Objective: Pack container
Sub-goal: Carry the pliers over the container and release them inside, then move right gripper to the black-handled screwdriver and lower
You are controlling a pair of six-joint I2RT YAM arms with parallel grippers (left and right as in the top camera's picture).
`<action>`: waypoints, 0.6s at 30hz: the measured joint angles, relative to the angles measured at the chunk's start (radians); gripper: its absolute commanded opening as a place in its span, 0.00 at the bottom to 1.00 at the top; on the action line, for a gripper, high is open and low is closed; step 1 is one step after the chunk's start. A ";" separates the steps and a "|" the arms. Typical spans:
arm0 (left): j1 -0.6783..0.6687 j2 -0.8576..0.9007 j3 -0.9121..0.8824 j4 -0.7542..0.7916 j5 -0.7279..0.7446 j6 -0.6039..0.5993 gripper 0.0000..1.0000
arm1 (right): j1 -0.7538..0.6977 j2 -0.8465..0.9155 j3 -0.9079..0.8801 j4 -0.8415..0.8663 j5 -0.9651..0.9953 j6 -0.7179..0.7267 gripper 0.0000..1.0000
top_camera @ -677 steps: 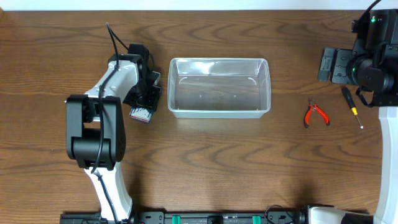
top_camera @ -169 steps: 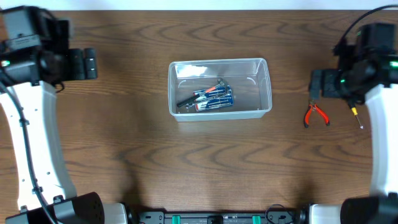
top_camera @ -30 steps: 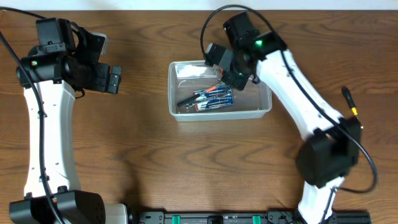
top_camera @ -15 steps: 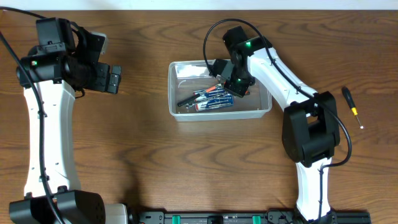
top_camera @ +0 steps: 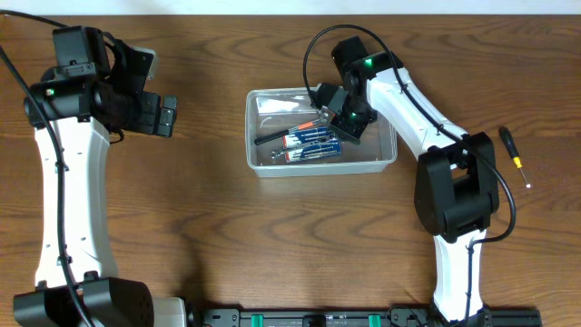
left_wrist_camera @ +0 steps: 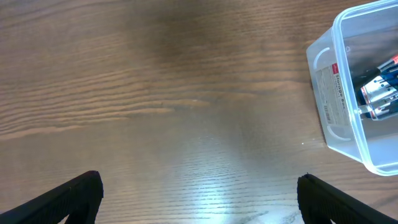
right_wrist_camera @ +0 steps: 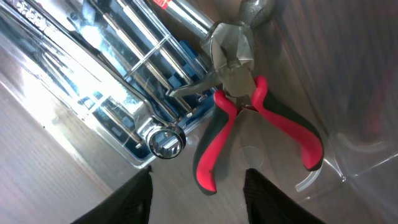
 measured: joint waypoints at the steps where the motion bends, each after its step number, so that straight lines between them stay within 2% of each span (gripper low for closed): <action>1: 0.000 0.000 0.000 0.000 0.000 0.000 0.98 | 0.000 0.000 0.000 0.000 0.000 0.004 0.48; 7: 0.000 0.000 0.000 0.000 0.000 0.000 0.98 | 0.000 -0.005 0.005 -0.031 0.011 0.083 0.43; 10: 0.000 0.000 0.000 0.000 0.000 0.000 0.98 | -0.002 -0.034 0.031 -0.068 0.040 0.130 0.45; 11: 0.000 0.000 0.000 0.000 0.000 0.000 0.98 | -0.004 -0.060 0.050 -0.074 0.064 0.158 0.49; 12: 0.000 0.000 0.000 0.000 0.000 0.000 0.98 | -0.010 -0.085 0.067 -0.075 0.087 0.185 0.58; 13: 0.000 0.000 0.000 0.000 0.000 0.000 0.98 | -0.023 -0.133 0.092 -0.075 0.123 0.214 0.75; 15: 0.000 0.000 0.000 0.000 0.000 0.000 0.98 | -0.055 -0.208 0.114 -0.072 0.161 0.251 0.82; 18: 0.000 0.000 0.000 0.000 0.000 0.000 0.98 | -0.173 -0.352 0.148 -0.098 0.206 0.286 0.86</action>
